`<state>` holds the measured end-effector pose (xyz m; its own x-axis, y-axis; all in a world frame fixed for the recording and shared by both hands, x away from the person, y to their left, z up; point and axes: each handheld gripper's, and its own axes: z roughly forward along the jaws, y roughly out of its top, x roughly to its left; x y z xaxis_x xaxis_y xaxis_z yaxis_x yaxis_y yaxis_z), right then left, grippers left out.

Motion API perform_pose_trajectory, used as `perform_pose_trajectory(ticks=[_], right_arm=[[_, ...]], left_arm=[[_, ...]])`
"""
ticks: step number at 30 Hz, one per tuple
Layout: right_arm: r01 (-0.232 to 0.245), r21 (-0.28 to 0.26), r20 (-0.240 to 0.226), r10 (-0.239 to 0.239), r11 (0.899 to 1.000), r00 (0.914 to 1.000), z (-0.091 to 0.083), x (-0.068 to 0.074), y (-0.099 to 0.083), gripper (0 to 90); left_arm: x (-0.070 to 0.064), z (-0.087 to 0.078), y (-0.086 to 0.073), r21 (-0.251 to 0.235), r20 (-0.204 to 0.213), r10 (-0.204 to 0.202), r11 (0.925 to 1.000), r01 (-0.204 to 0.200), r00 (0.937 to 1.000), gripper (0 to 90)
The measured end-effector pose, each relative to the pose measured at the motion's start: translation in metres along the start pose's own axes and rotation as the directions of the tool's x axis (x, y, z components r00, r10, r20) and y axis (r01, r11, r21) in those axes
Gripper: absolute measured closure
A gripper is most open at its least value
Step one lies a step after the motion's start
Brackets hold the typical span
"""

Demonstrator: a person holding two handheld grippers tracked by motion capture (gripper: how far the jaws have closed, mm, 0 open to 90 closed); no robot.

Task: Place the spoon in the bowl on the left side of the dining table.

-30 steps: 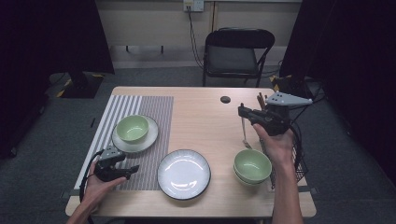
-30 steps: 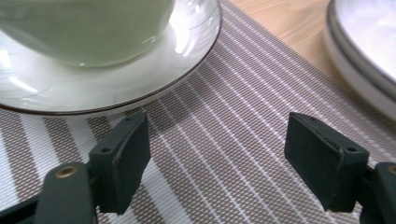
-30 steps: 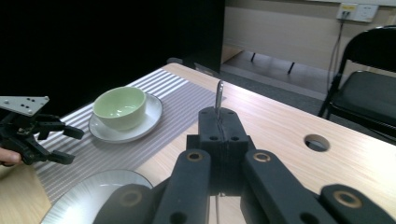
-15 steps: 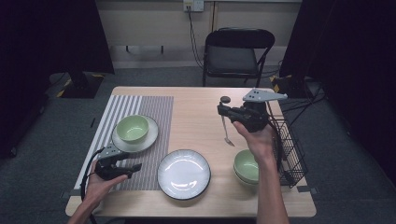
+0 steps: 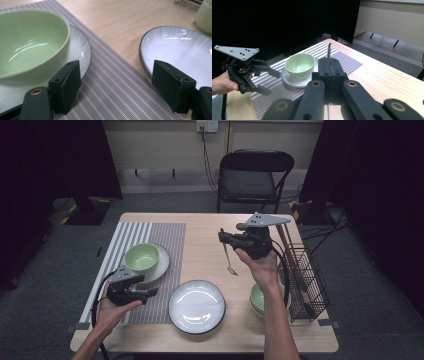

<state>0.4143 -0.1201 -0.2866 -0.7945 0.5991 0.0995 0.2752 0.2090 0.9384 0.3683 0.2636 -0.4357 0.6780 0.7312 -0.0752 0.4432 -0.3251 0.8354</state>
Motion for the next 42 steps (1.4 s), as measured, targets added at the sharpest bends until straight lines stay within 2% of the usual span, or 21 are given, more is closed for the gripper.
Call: perform_pose_trajectory(ticks=[2,7,10,11,14,17,18,20,25,27,29,31,33,35,36,37,38,39,40,41,42], right_arm=[[0.002,0.002,-0.007,-0.002,1.000,1.0000,0.002,0.002,0.001,90.0],[0.015,0.006,-0.031,-0.015,1.000,0.9994,0.009,0.009,0.002,90.0],[0.014,0.000,-0.041,-0.014,1.000,0.9991,0.013,0.012,0.003,90.0],[0.014,-0.001,-0.046,-0.014,1.000,0.9989,0.015,0.013,0.004,90.0],[0.010,-0.003,-0.057,-0.011,1.000,0.9983,0.020,0.015,0.006,90.0],[0.011,-0.008,-0.069,-0.012,1.000,0.9975,0.024,0.018,0.008,90.0],[0.009,-0.008,-0.072,-0.010,1.000,0.9974,0.024,0.019,0.009,90.0],[0.006,-0.009,-0.079,-0.006,1.000,0.9969,0.027,0.020,0.009,90.0],[0.007,-0.010,-0.095,-0.008,1.000,0.9954,0.035,0.024,0.012,90.0],[0.006,-0.008,-0.104,-0.006,1.000,0.9945,0.038,0.026,0.013,90.0],[0.008,-0.011,-0.112,-0.010,1.000,0.9937,0.042,0.028,0.014,90.0],[0.009,-0.013,-0.115,-0.011,1.000,0.9933,0.047,0.031,0.014,90.0],[0.006,-0.010,-0.123,-0.007,1.000,0.9924,0.052,0.033,0.013,90.0],[0.001,-0.001,-0.134,-0.001,1.000,0.9910,0.059,0.035,0.010,90.0],[-0.001,0.005,-0.139,0.002,1.000,0.9903,0.064,0.037,0.009,90.0],[-0.001,0.006,-0.147,0.002,1.000,0.9892,0.067,0.039,0.007,90.0],[-0.002,0.004,-0.150,0.003,1.000,0.9887,0.070,0.041,0.006,90.0],[-0.002,0.005,-0.149,0.003,1.000,0.9889,0.073,0.042,0.005,90.0],[0.001,0.011,-0.150,0.001,1.000,0.9887,0.076,0.044,0.005,90.0],[0.003,0.017,-0.153,0.000,1.000,0.9882,0.080,0.046,0.004,90.0],[0.000,0.017,-0.162,0.002,1.000,0.9868,0.083,0.048,0.004,90.0]], left_arm=[[-0.003,0.002,0.005,-0.017,0.017,-0.004,0.9999,0.004,0.9999,23.4],[-0.009,0.007,0.018,-0.022,0.034,0.027,0.9994,-0.027,0.9990,23.8],[-0.013,0.008,0.029,-0.045,0.066,0.028,0.9987,-0.025,0.9974,24.0],[-0.013,0.007,0.033,-0.050,0.063,0.038,0.9982,-0.035,0.9973,24.4],[-0.014,0.009,0.043,-0.069,0.087,0.034,0.9972,-0.028,0.9956,24.5],[-0.015,0.009,0.052,-0.084,0.086,0.051,0.9955,-0.044,0.9950,24.5],[-0.016,0.010,0.055,-0.094,0.099,0.042,0.9950,-0.033,0.9942,24.7],[-0.017,0.012,0.062,-0.104,0.113,0.049,0.9939,-0.037,0.9923,25.4],[-0.018,0.017,0.075,-0.148,0.161,0.017,0.9890,0.007,0.9869,29.0],[-0.020,0.018,0.080,-0.145,0.156,0.033,0.9893,-0.011,0.9872,30.0],[-0.021,0.019,0.086,-0.172,0.173,0.032,0.9850,-0.002,0.9844,30.0],[-0.022,0.019,0.090,-0.195,0.204,0.016,0.9805,0.025,0.9789,30.8],[-0.025,0.019,0.093,-0.208,0.220,0.020,0.9777,0.027,0.9753,31.6],[-0.029,0.020,0.095,-0.218,0.206,0.046,0.9758,0.000,0.9776,32.5],[-0.030,0.020,0.096,-0.218,0.182,0.049,0.9759,-0.008,0.9822,34.4],[-0.031,0.020,0.096,-0.230,0.191,0.034,0.9730,0.011,0.9811,34.5],[-0.030,0.020,0.096,-0.241,0.227,0.019,0.9698,0.037,0.9737,34.6],[-0.029,0.020,0.096,-0.253,0.285,-0.002,0.9643,0.077,0.9586,35.9],[-0.029,0.020,0.096,-0.250,0.290,-0.002,0.9650,0.078,0.9572,37.0],[-0.030,0.021,0.096,-0.241,0.248,0.019,0.9697,0.042,0.9685,37.0],[-0.030,0.021,0.095,-0.239,0.250,0.020,0.9702,0.041,0.9680,37.0]])
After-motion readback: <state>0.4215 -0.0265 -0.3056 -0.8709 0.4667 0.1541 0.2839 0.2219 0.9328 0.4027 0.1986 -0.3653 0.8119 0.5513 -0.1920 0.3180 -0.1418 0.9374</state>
